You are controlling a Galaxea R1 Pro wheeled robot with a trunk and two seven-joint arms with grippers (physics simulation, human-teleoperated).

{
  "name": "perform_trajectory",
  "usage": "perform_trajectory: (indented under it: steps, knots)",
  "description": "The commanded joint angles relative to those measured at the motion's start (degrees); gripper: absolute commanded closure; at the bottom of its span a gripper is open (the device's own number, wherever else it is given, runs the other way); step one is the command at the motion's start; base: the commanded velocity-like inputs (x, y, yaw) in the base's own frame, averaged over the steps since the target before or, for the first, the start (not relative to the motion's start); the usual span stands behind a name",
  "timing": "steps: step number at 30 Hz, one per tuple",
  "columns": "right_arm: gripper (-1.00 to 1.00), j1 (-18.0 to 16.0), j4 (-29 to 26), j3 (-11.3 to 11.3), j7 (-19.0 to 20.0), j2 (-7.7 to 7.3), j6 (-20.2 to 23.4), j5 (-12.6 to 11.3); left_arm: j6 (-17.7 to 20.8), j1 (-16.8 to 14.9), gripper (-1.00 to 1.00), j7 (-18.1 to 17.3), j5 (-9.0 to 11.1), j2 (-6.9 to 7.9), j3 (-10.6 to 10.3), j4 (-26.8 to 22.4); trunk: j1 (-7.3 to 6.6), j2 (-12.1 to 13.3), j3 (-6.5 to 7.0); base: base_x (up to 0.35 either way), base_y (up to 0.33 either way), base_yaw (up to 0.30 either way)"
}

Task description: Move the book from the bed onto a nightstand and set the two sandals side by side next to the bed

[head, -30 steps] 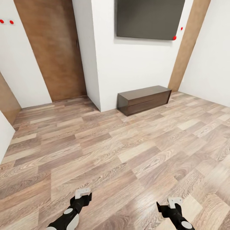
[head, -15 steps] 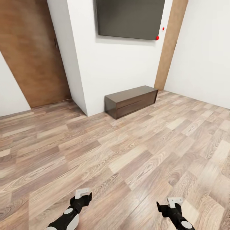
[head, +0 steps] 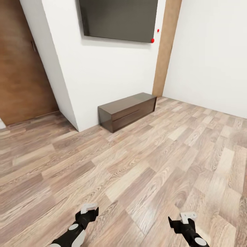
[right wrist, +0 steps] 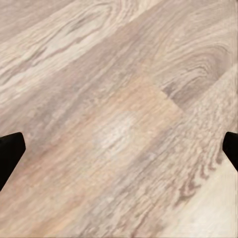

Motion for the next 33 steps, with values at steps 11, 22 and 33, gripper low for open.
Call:
perform_trajectory:
  steps: [11,22,33]
  knots:
    - [-1.00,-0.05,0.29,0.36,-0.08,-0.04,-0.21,-0.91,-0.19,-0.02,-1.00,0.27,0.39,-0.19,-0.53,0.43,0.02,-0.02,-0.05,0.332,0.000,-0.272]
    - [-1.00,-0.05,0.24,0.24,-0.02,-0.06,-0.25,-0.91,-0.17,-0.02,-1.00,0.34,0.39,-0.17,-0.57,0.43,0.02,-0.02,-0.05,0.330,-0.044,-0.271]
    - [-1.00,-0.05,-0.12,0.19,0.26,-0.06,-0.24,-0.49,-0.17,-0.02,-1.00,0.32,0.39,-0.09,-0.58,0.43,0.02,-0.02,-0.05,0.329,-0.017,-0.256]
